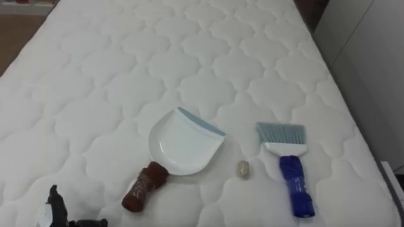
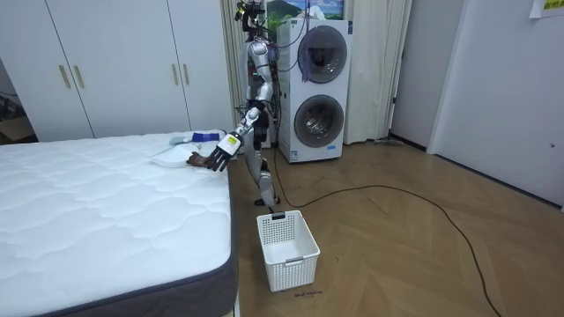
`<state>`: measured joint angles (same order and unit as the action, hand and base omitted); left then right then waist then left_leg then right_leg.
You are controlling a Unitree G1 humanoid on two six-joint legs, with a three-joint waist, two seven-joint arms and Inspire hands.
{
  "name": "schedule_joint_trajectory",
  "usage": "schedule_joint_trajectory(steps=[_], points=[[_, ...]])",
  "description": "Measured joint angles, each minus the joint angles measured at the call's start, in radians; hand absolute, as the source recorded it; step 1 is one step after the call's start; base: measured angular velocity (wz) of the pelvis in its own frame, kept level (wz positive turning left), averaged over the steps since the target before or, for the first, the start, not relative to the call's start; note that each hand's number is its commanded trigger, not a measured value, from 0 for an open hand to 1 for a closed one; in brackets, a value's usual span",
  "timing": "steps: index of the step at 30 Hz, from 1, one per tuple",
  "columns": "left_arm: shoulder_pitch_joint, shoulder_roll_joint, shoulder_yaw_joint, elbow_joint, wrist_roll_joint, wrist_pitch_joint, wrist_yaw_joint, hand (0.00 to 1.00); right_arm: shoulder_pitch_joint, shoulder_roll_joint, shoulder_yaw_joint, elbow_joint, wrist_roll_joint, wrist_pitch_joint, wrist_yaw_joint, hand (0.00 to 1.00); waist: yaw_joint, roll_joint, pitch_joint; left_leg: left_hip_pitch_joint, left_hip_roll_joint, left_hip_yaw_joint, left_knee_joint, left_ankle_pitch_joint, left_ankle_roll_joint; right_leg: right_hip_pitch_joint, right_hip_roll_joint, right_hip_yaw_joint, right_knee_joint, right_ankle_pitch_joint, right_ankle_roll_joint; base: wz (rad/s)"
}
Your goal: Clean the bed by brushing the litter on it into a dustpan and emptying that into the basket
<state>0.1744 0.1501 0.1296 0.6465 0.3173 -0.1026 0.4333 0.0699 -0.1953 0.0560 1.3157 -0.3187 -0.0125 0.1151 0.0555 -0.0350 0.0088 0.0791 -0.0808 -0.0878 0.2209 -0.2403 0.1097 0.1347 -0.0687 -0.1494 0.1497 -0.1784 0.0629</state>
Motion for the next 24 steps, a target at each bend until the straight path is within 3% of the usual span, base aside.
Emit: schedule_joint_trajectory(steps=[6,12,24], points=[[-0.007,0.013,-0.077,-0.140,0.004,-0.038,0.034,0.00,0.000,0.000,0.001,0.001,-0.018,-0.018,-0.016,0.00,-0.025,-0.002,-0.0019,0.002,0.000,-0.005,0.000,0.000,-0.001,0.002,-0.001,-0.005,0.000,0.000,0.000,0.05],[-0.010,0.018,-0.151,-0.148,0.006,-0.049,0.028,0.00,0.000,0.002,0.002,0.000,-0.035,-0.021,-0.012,0.00,-0.053,-0.011,-0.0031,0.023,0.001,-0.002,-0.008,0.000,-0.001,0.022,-0.001,-0.001,-0.001,-0.001,-0.001,0.00],[-0.010,0.023,-0.174,-0.147,-0.002,-0.049,-0.009,0.00,0.009,0.002,0.011,-0.001,-0.036,0.016,0.020,0.00,-0.055,-0.016,-0.0031,0.017,0.002,0.006,-0.009,0.000,-0.001,0.013,0.000,-0.004,0.001,-0.001,-0.001,-0.01]])
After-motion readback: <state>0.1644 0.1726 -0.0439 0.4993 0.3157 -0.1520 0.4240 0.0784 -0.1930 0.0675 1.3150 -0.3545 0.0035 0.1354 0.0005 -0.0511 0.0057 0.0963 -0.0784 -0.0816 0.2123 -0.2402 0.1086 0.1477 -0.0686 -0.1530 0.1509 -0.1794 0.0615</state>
